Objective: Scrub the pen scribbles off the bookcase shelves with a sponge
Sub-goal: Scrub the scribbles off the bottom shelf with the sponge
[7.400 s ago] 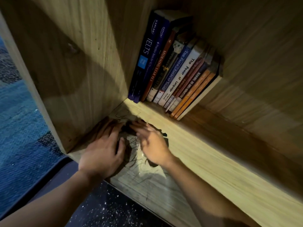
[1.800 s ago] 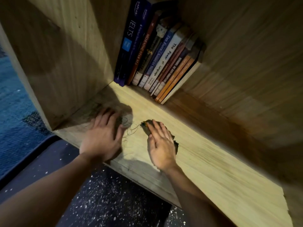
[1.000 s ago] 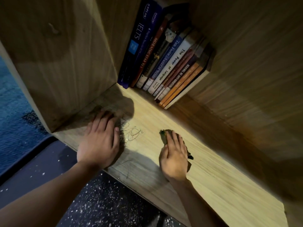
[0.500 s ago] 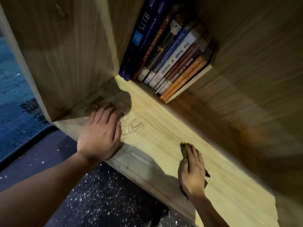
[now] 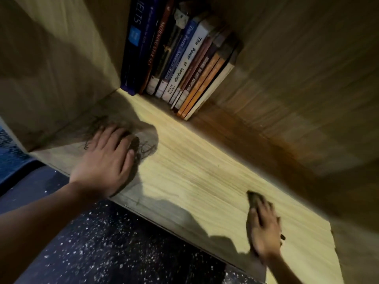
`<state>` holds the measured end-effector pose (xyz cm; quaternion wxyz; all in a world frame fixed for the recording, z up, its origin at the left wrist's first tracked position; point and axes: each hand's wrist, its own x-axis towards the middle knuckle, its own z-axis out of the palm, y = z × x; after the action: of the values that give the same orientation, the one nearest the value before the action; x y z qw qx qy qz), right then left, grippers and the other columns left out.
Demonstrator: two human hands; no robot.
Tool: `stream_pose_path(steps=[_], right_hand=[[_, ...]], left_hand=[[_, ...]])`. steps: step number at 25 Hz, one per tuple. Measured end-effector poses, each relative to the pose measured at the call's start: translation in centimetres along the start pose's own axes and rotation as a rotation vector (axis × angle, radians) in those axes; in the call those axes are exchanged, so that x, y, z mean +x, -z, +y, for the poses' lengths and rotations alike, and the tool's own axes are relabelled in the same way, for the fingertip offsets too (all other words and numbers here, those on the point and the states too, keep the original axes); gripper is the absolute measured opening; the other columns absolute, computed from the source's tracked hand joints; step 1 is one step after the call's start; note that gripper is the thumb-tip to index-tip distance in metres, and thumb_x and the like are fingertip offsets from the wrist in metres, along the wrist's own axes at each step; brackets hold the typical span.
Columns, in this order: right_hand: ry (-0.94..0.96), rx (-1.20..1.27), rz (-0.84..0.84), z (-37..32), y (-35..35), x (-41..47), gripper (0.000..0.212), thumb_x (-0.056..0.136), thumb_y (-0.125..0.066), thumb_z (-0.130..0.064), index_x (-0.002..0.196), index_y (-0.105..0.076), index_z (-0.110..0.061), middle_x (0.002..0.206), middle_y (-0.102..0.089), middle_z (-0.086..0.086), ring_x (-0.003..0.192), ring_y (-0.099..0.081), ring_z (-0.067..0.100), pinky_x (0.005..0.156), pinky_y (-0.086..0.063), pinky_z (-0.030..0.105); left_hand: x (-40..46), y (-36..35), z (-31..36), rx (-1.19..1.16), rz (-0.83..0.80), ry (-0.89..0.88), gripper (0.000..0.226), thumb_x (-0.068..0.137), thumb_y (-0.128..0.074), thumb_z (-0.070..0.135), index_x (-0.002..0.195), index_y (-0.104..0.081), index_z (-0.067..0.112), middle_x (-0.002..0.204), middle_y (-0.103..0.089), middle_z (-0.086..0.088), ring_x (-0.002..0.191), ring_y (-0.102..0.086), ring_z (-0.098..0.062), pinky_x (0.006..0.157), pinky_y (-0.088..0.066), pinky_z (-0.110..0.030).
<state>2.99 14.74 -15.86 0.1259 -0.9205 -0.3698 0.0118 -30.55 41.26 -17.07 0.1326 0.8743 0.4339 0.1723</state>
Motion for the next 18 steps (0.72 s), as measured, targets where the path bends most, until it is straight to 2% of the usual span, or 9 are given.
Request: stream_pose_path(steps=[3, 5, 8, 10, 12, 14, 16, 17, 18], right_hand=[[-0.241, -0.035, 0.049, -2.7, -0.9, 7.0, 0.06, 0.093, -0.022, -0.043, 0.147, -0.035, -0.018, 0.154, -0.031, 0.009, 0.142, -0.023, 0.032, 0.115, -0.019, 0.043], [-0.245, -0.005, 0.045, -7.5, -2.7, 9.6, 0.05, 0.098, -0.03, -0.03, 0.144, -0.039, -0.012, 0.149, -0.038, 0.015, 0.137, -0.03, 0.034, 0.114, -0.023, 0.04], [0.163, 0.111, 0.079, -16.6, -6.1, 7.0, 0.054, 0.091, -0.024, -0.025, 0.135, -0.053, -0.013, 0.143, -0.048, 0.009, 0.135, -0.041, 0.028, 0.115, -0.027, 0.039], [0.489, 0.173, -0.089, -20.8, -6.2, 1.2, 0.05, 0.093, -0.027, -0.017, 0.137, -0.05, -0.025, 0.149, -0.041, -0.006, 0.142, -0.03, 0.014, 0.119, -0.019, 0.036], [0.682, 0.253, -0.309, -21.8, -4.6, -5.1, 0.044, 0.099, -0.03, -0.019, 0.136, -0.048, -0.034, 0.15, -0.035, -0.018, 0.143, -0.02, 0.004, 0.117, -0.009, 0.027], [0.793, 0.427, -0.473, -20.6, -2.1, -9.0, 0.037, 0.102, -0.032, -0.027, 0.13, -0.056, -0.034, 0.144, -0.043, -0.02, 0.139, -0.027, 0.002, 0.113, -0.018, 0.023], [0.653, 0.749, -0.589, -18.7, 0.5, -8.5, 0.037, 0.102, -0.036, -0.018, 0.123, -0.064, -0.029, 0.135, -0.055, -0.014, 0.129, -0.044, 0.005, 0.107, -0.034, 0.025], [0.48, 0.91, -0.541, -16.5, 1.4, -6.9, 0.04, 0.1, -0.037, -0.008, 0.118, -0.068, -0.027, 0.126, -0.062, -0.007, 0.119, -0.055, 0.009, 0.098, -0.043, 0.026], [0.276, 0.982, -0.403, -13.8, 1.9, -4.6, 0.044, 0.099, -0.038, -0.002, 0.113, -0.07, -0.029, 0.116, -0.067, -0.003, 0.107, -0.062, 0.014, 0.088, -0.05, 0.025]], left_hand=[[0.0, -0.1, 0.0, 0.02, -0.002, -0.044, 0.064, 0.099, -0.009, 0.048, 0.144, -0.039, 0.014, 0.152, -0.034, -0.011, 0.147, -0.014, -0.023, 0.12, -0.001, -0.038], [0.1, -0.1, -0.1, 0.024, 0.019, -0.045, 0.063, 0.099, -0.011, 0.047, 0.143, -0.04, 0.014, 0.149, -0.038, -0.01, 0.145, -0.018, -0.023, 0.12, -0.003, -0.038], [0.2, -0.3, -0.3, 0.01, 0.018, -0.06, 0.061, 0.099, -0.012, 0.047, 0.141, -0.042, 0.014, 0.146, -0.041, -0.011, 0.143, -0.021, -0.024, 0.12, -0.009, -0.043], [0.2, -0.4, -0.5, -0.017, 0.022, -0.049, 0.06, 0.099, -0.013, 0.047, 0.141, -0.042, 0.014, 0.145, -0.042, -0.011, 0.143, -0.024, -0.025, 0.119, -0.014, -0.047], [0.0, -0.3, -0.6, -0.026, 0.03, -0.049, 0.06, 0.099, -0.015, 0.045, 0.139, -0.043, 0.011, 0.143, -0.044, -0.013, 0.141, -0.026, -0.026, 0.118, -0.018, -0.048], [0.0, -0.2, -0.6, -0.021, 0.034, -0.055, 0.059, 0.1, -0.016, 0.044, 0.138, -0.044, 0.009, 0.141, -0.045, -0.014, 0.14, -0.027, -0.027, 0.117, -0.018, -0.046], [0.1, -0.3, -0.6, -0.032, 0.036, -0.055, 0.059, 0.099, -0.017, 0.044, 0.138, -0.043, 0.009, 0.141, -0.045, -0.014, 0.14, -0.027, -0.027, 0.117, -0.017, -0.044], [0.1, -0.2, -0.6, -0.038, 0.037, -0.055, 0.059, 0.099, -0.017, 0.044, 0.139, -0.043, 0.009, 0.141, -0.045, -0.014, 0.14, -0.027, -0.027, 0.118, -0.016, -0.044], [0.2, -0.2, -0.6, -0.041, 0.037, -0.056, 0.059, 0.099, -0.017, 0.044, 0.139, -0.042, 0.01, 0.142, -0.044, -0.013, 0.141, -0.026, -0.026, 0.118, -0.016, -0.044]])
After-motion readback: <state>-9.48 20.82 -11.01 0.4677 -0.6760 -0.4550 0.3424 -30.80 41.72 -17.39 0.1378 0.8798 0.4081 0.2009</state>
